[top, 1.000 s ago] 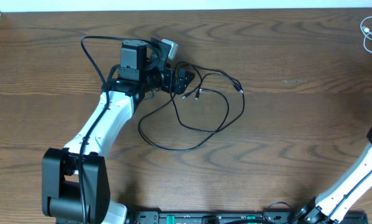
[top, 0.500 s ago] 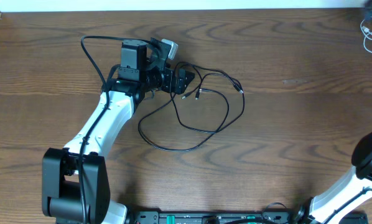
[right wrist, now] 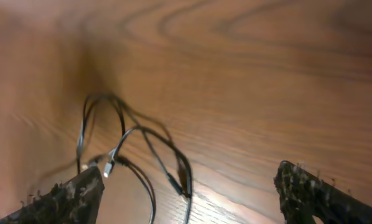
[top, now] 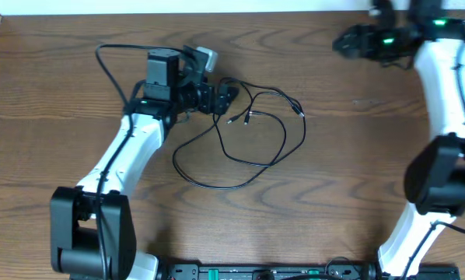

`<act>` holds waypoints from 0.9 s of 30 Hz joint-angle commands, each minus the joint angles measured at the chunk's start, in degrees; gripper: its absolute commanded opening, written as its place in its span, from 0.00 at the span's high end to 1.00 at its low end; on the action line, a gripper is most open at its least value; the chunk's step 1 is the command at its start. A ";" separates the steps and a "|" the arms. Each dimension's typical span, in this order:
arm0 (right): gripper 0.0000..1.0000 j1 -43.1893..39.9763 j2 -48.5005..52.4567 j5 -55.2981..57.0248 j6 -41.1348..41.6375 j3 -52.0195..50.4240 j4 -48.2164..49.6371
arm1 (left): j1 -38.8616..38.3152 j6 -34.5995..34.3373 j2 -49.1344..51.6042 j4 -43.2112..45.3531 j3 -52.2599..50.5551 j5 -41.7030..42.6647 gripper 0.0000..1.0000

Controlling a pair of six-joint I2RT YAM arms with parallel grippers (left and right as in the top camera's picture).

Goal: Untangle cables
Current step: 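Reach the right gripper to the black cables beside the left gripper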

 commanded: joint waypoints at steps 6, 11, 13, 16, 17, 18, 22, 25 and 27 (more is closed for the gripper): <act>0.25 11.32 6.62 0.02 -4.68 -0.42 1.40 | 12.39 -5.16 -9.97 -10.80 0.52 -1.25 0.00; 0.33 18.23 8.68 -0.02 3.54 -0.42 5.51 | 15.74 -5.07 -13.16 -17.03 0.52 -1.29 0.00; 0.36 20.94 9.51 0.46 9.62 -0.42 7.89 | 15.98 -4.46 -13.33 -18.40 0.52 -1.33 0.00; 0.43 24.41 11.19 2.43 18.71 -0.42 10.40 | 16.02 -3.21 -13.33 -19.45 0.52 -1.62 0.00; 0.46 25.44 11.76 2.69 20.37 -0.42 11.15 | 16.00 -3.21 -13.33 -19.45 0.52 -1.75 0.00; 0.50 26.73 12.55 3.08 22.05 -0.42 12.02 | 16.00 -3.23 -13.33 -19.45 0.52 -1.75 0.00; 0.55 30.69 15.76 4.28 27.85 -0.42 14.73 | 16.00 -3.26 -13.31 -19.45 0.50 -1.73 0.00; 0.60 32.35 17.51 4.61 28.65 -0.42 15.32 | 16.00 -3.26 -13.33 -19.47 0.46 -1.73 0.00; 0.63 32.87 18.14 5.09 28.81 -0.42 15.19 | 16.00 -3.26 -13.31 -19.47 0.46 -1.73 0.00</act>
